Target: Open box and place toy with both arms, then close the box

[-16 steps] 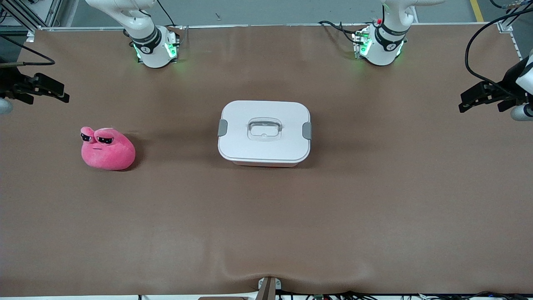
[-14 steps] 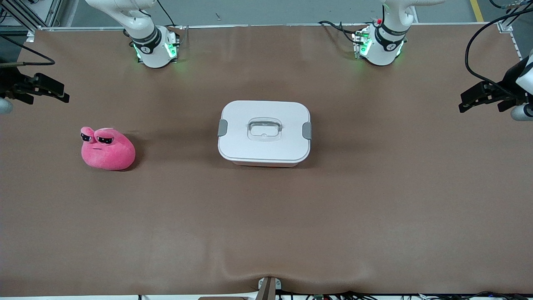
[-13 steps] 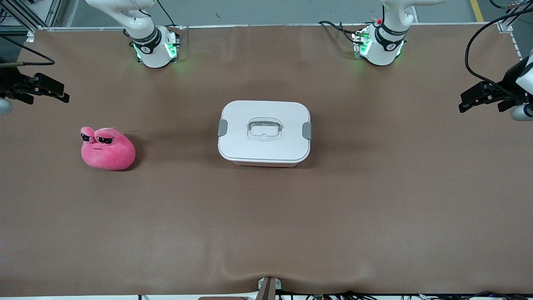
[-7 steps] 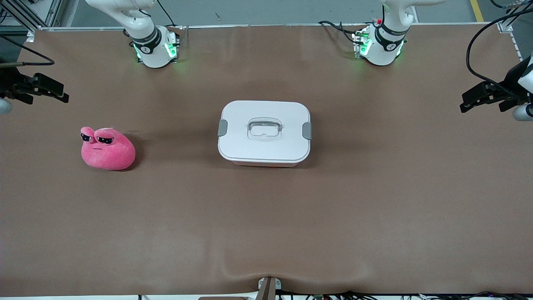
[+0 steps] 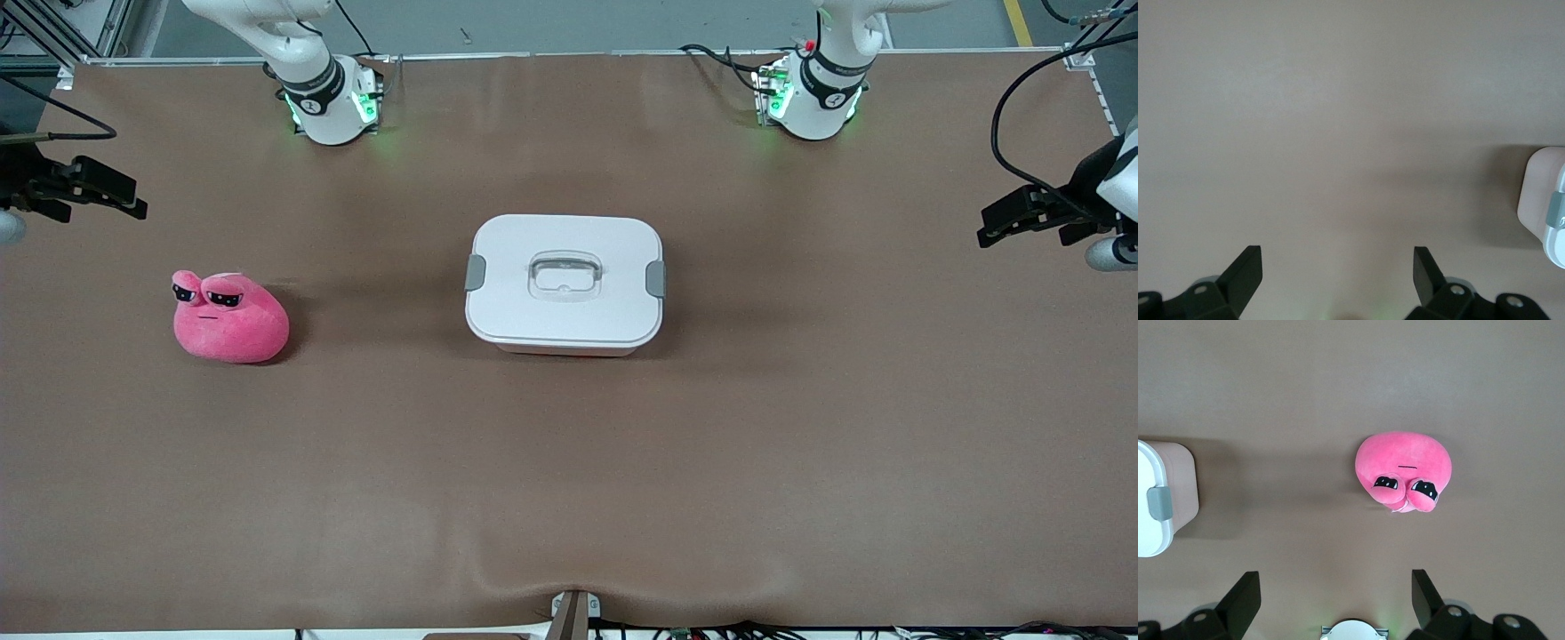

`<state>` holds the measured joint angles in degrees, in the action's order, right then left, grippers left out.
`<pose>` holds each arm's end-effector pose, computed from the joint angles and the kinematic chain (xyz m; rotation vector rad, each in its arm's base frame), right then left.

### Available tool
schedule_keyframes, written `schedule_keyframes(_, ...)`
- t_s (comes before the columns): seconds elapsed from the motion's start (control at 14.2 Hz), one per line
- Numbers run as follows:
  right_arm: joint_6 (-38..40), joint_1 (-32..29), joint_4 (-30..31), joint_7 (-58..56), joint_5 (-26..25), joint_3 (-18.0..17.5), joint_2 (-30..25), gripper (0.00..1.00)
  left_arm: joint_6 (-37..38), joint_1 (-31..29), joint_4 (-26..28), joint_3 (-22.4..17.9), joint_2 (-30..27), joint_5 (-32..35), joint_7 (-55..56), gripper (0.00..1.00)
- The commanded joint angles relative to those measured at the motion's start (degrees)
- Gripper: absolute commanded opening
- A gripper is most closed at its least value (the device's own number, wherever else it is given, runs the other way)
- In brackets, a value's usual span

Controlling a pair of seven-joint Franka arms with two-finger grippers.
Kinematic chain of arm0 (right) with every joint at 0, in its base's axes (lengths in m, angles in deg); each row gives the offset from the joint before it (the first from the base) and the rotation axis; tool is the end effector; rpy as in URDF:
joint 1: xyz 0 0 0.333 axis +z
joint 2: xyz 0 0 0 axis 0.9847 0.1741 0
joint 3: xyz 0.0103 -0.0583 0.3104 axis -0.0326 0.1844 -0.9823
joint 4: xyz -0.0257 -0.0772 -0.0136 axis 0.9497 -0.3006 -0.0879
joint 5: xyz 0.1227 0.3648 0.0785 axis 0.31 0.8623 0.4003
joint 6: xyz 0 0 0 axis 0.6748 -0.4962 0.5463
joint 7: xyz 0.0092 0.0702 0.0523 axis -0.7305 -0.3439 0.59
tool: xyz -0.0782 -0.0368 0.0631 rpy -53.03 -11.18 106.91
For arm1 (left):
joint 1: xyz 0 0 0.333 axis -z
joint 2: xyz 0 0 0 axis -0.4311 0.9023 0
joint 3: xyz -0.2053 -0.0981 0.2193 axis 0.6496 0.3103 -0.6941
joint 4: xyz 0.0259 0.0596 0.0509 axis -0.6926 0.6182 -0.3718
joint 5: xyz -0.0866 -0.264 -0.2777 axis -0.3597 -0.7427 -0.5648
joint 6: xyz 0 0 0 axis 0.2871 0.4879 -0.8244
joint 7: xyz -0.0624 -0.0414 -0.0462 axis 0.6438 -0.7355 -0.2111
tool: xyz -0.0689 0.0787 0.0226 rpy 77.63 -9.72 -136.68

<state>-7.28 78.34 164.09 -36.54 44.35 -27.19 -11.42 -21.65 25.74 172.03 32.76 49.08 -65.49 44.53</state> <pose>0.5334 -0.0183 0.6315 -3.0909 -0.0213 0.1859 0.5635 -0.0173 0.6203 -3.1339 -0.0061 0.0889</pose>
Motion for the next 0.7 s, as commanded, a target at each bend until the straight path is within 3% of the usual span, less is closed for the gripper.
schedule_keyframes(0.0,0.0,1.9,0.7,-1.3,-0.9,0.2,-0.3,1.0,0.2,-0.3,-1.5,-0.2,1.0,0.7,-0.9,1.0)
schedule_keyframes(0.63,-6.3,1.8,11.7,-20.1,-1.6,0.2,-0.4,1.0,-0.3,-1.2,-1.5,-0.2,3.1,-0.2,1.0,1.0)
